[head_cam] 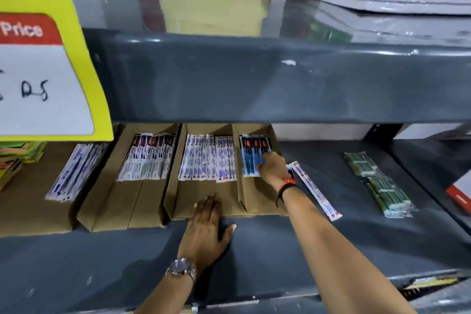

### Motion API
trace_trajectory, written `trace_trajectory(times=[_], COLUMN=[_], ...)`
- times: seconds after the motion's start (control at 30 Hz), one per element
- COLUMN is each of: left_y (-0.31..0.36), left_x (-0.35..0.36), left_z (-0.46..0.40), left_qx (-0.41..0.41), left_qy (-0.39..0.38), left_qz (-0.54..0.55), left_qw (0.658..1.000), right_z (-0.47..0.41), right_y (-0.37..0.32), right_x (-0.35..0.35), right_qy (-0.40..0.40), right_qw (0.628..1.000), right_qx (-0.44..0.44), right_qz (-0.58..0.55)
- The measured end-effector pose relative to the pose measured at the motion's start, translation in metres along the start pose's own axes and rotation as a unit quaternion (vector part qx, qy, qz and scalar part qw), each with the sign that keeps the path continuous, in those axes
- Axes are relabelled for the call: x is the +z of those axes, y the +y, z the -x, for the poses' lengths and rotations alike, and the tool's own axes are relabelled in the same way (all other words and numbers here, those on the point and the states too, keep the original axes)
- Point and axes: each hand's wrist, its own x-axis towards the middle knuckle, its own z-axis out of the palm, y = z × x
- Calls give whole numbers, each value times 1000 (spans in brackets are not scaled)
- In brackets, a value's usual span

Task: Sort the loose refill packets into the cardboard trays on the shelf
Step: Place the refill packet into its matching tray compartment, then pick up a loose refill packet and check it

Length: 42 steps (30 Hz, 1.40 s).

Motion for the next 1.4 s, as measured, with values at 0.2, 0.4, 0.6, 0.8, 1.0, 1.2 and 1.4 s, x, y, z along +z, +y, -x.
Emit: trace_trajectory(times=[0.2,0.4,0.6,0.8,1.0,1.2,1.4], left_y=[3,3,5,11,44,41,33], left_x=[1,2,-2,-12,-87,-107,-110], left_z=[0,0,2,-5,-16,-23,-16], left_qx=[-7,-7,-8,-14,-95,-105,-100], left_qy=[10,30,20,49,124,169,165], left_qz=[-18,-36,-32,85,556,590,592], left_qw=[1000,999,999,995,816,782,782], right_z=[8,36,44,47,65,62,58], right_y=[30,112,120,76,20,15,20], right_x=[-42,-64,-69,-105,-117,-117,-113], right_qy=[112,35,34,107,-53,-84,-78], right_qw=[993,970,971,993,983,978,977], right_qx=[3,160,185,-3,-156,-184,-168], right_qz=[27,180,145,49,85,54,-104])
